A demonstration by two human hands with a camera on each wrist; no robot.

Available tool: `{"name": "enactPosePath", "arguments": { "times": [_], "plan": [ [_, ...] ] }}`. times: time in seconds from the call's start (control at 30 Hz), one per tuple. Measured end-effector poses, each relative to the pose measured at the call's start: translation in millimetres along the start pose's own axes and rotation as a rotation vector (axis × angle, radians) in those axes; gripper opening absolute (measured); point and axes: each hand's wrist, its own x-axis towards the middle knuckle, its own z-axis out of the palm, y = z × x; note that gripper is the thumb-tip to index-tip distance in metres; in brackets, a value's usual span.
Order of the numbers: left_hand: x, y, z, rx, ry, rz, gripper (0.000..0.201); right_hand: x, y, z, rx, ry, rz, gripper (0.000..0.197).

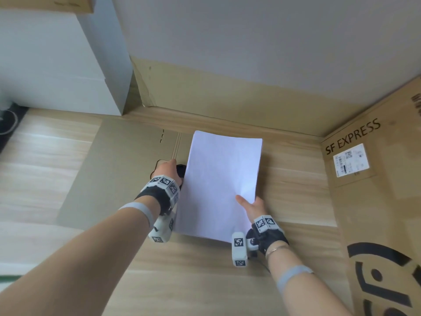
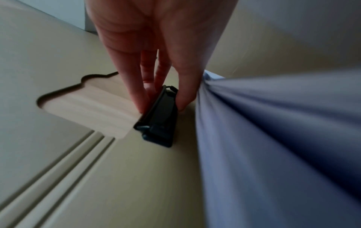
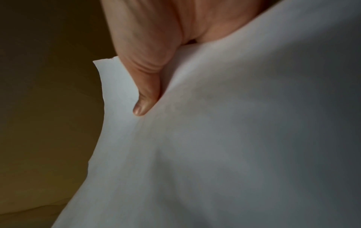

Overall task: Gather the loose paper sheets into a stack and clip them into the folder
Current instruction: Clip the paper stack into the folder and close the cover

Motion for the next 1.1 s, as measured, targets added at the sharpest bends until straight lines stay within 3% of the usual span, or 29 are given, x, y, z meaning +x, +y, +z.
{"name": "enactPosePath", "arguments": {
  "times": [0.23, 0.43, 0.9, 1.1],
  "plan": [
    [-7.6, -15.5, -2.6, -0.176, 0.002, 0.084, 0.057, -3.6, -5.4, 4.5, -0.008, 0.004, -0.034, 0.043],
    [-9.5, -20.4, -3.4, -0.126, 0.003, 0.263, 0.06, -7.3, -10.8, 11.2, 0.01, 0.002, -0.053, 0.042],
    [9.9, -17.2, 1.0, -0.05, -0.05, 0.112, 0.055, -12.6, -14.7, 21.4, -0.053, 0.0, -0.092, 0.047],
    [8.2, -18.4, 4.3, -0.078, -0.011, 0.155, 0.06, -14.9, -17.0, 20.9, -0.068, 0.002, -0.07, 0.049]
  ]
}}
